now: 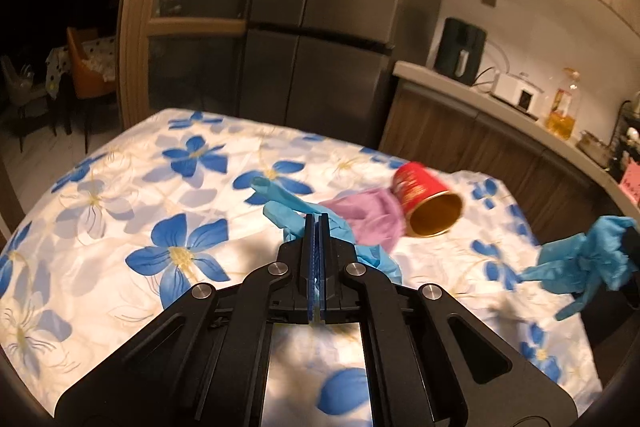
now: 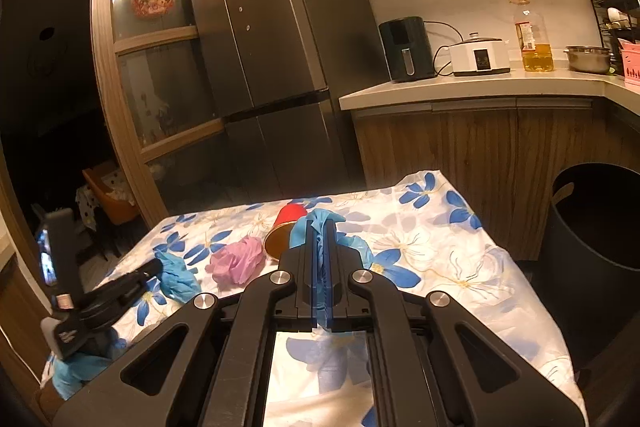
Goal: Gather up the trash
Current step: 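Carry both blue gloves over the black bin with both tools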
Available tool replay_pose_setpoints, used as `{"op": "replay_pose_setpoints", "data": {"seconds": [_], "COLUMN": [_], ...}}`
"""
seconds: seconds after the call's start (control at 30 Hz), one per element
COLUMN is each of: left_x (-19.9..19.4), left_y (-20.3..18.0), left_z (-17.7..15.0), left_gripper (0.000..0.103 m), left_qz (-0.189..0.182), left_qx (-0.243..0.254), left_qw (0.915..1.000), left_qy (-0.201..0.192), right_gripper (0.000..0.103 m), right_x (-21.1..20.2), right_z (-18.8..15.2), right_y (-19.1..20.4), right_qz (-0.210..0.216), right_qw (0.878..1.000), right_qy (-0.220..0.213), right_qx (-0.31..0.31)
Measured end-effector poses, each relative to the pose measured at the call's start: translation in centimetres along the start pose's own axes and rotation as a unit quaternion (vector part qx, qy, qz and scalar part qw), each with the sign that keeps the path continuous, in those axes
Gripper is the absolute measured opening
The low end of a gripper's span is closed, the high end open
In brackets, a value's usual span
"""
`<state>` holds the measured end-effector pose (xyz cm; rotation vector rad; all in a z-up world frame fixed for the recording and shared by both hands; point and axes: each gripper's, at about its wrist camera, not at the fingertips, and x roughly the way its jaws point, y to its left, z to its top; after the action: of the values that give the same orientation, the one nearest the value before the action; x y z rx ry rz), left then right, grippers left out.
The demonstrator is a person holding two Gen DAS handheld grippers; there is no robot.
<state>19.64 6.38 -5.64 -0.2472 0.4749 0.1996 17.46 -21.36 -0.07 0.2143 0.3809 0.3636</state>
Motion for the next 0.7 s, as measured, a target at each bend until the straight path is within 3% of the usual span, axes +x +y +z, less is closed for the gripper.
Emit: {"op": "replay_pose_setpoints", "data": {"seconds": [0.2,0.7], "left_x": [-3.0,-5.2], "left_y": [-3.8,-14.6], "left_z": [0.8,0.1], "left_gripper": [0.0,0.0], "left_qz": [-0.031,-0.107], "left_qx": [0.024,0.088], "left_qw": [0.9988,0.9898], "left_qy": [-0.028,-0.036], "right_gripper": [0.003,0.003], "right_x": [-1.7,-6.3], "right_z": [0.3,2.0], "right_y": [-1.3,-5.8], "right_qz": [-0.008,-0.055], "right_qw": [1.0,0.998], "right_qy": [-0.007,-0.041], "right_qx": [0.003,0.012]}}
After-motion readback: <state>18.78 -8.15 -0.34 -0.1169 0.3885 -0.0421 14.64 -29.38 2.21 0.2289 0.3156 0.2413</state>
